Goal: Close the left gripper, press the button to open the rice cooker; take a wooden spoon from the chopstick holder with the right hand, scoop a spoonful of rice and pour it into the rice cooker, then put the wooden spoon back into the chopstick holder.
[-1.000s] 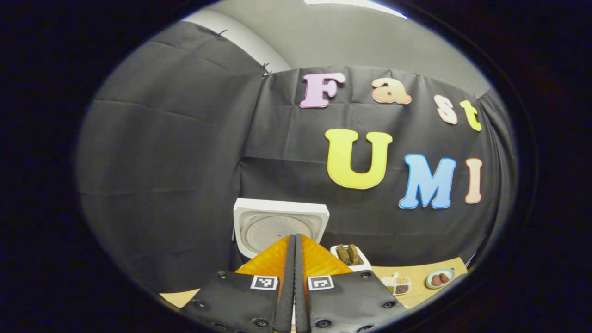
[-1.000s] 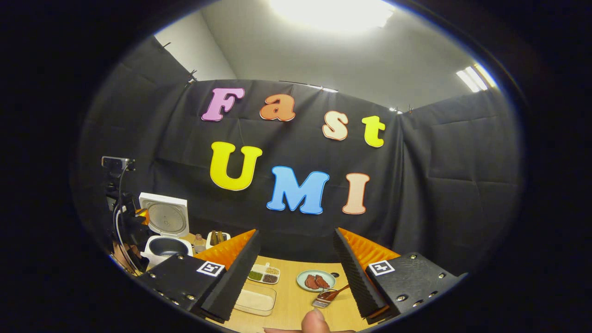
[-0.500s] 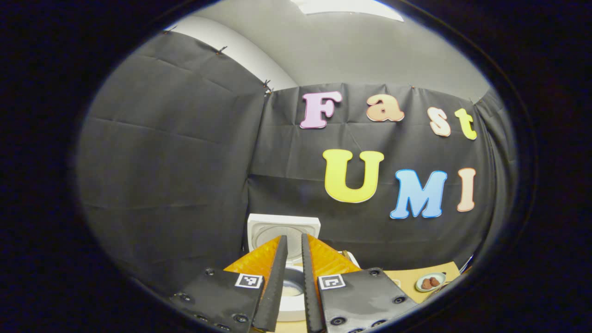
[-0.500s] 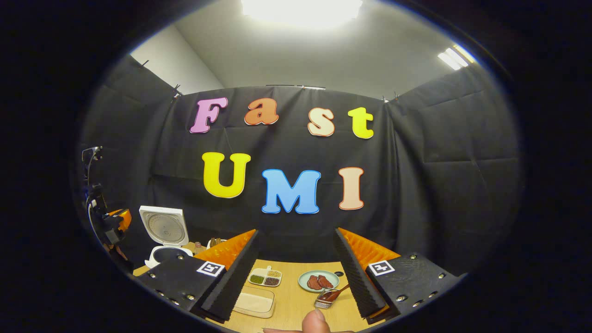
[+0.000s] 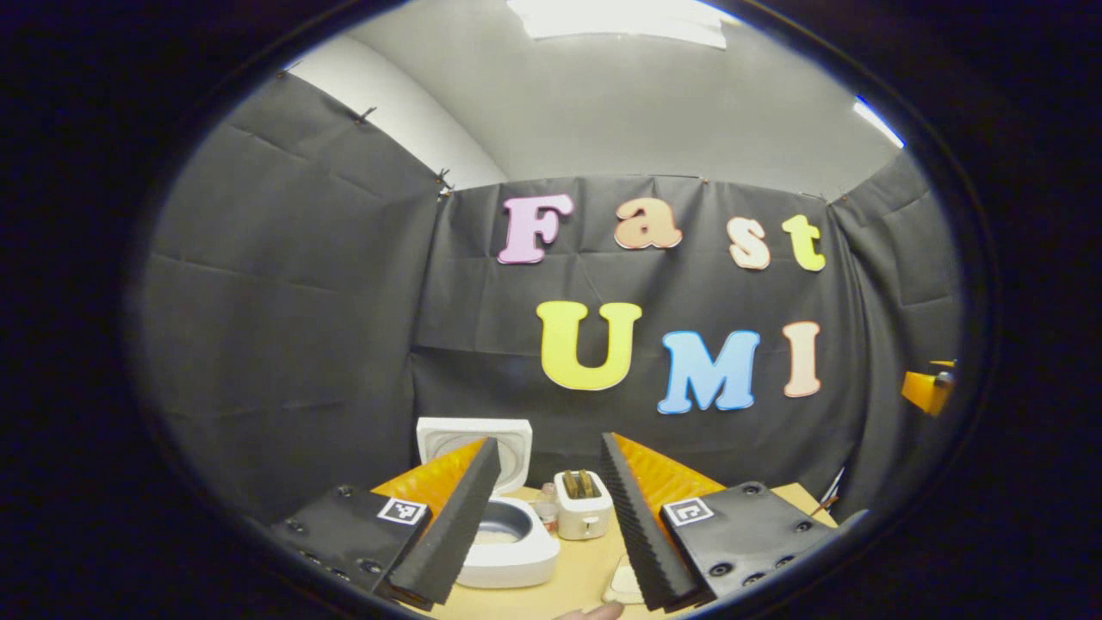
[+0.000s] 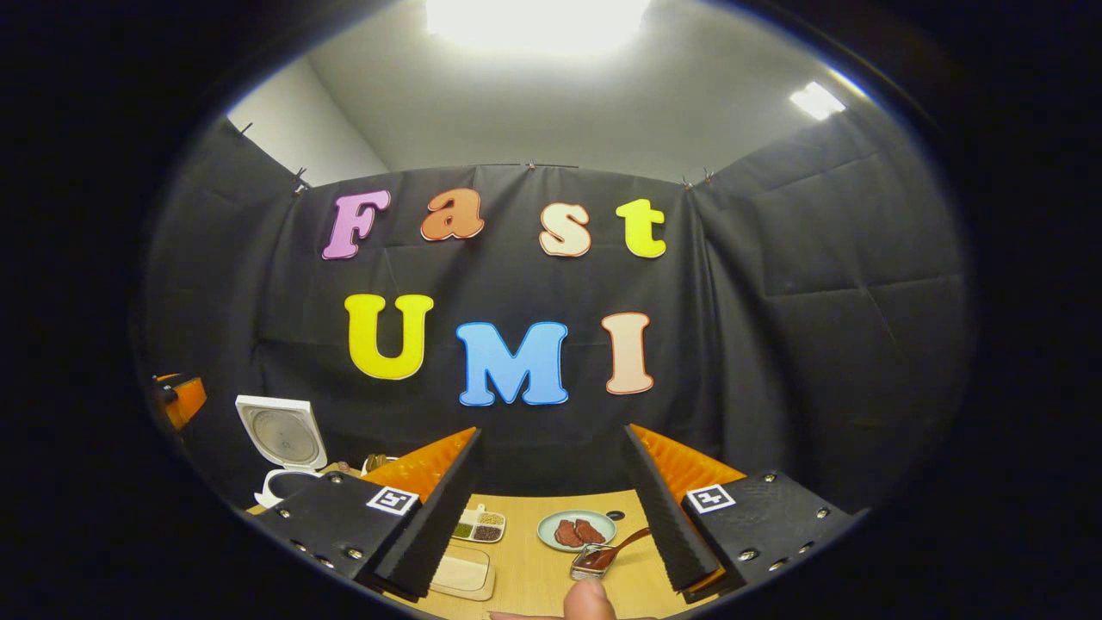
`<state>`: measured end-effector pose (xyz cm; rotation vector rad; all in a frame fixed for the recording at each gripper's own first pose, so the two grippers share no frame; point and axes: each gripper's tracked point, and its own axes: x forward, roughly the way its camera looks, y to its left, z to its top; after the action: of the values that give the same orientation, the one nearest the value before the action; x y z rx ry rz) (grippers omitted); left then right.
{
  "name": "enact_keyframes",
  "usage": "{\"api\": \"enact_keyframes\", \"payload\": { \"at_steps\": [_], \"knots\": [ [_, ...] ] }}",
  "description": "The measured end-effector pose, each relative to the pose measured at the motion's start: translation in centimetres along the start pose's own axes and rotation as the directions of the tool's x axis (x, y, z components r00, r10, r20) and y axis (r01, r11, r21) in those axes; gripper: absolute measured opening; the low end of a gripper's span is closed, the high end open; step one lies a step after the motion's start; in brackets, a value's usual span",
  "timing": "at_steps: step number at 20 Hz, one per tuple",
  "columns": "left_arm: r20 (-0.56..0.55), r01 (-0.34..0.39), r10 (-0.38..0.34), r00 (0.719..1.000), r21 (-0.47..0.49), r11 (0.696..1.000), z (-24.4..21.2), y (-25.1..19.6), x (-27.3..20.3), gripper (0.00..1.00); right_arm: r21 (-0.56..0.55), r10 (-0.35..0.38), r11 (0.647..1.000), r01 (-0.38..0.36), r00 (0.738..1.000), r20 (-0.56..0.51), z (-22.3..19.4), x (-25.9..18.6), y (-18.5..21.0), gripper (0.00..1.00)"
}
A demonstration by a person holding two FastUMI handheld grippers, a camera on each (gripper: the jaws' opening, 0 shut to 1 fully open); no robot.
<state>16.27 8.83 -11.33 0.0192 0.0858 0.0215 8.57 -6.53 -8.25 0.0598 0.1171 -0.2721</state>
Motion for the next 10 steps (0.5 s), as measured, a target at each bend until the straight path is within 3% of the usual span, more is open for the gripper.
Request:
{"api": "enact_keyframes", "payload": {
  "at_steps": [4,7,10],
  "knots": [
    [0.028,0.060,-0.061,0.998,0.040,0.997,0.6,-1.4,-0.3,0.81,-0.005,-0.026,1.000,0.025,0.999,-0.028,-1.6,0.7,-1.1,0.98],
    [0.027,0.107,-0.107,0.994,0.015,0.994,0.6,-3.0,-0.5,0.84,-0.006,-0.060,0.998,0.060,0.997,-0.052,-3.5,1.9,-3.1,0.98],
    [0.028,0.111,-0.112,0.993,0.012,0.994,0.6,-4.2,-0.5,0.86,-0.032,-0.090,0.996,0.088,0.991,-0.095,-7.2,3.8,-5.9,0.97]
  ]
}}
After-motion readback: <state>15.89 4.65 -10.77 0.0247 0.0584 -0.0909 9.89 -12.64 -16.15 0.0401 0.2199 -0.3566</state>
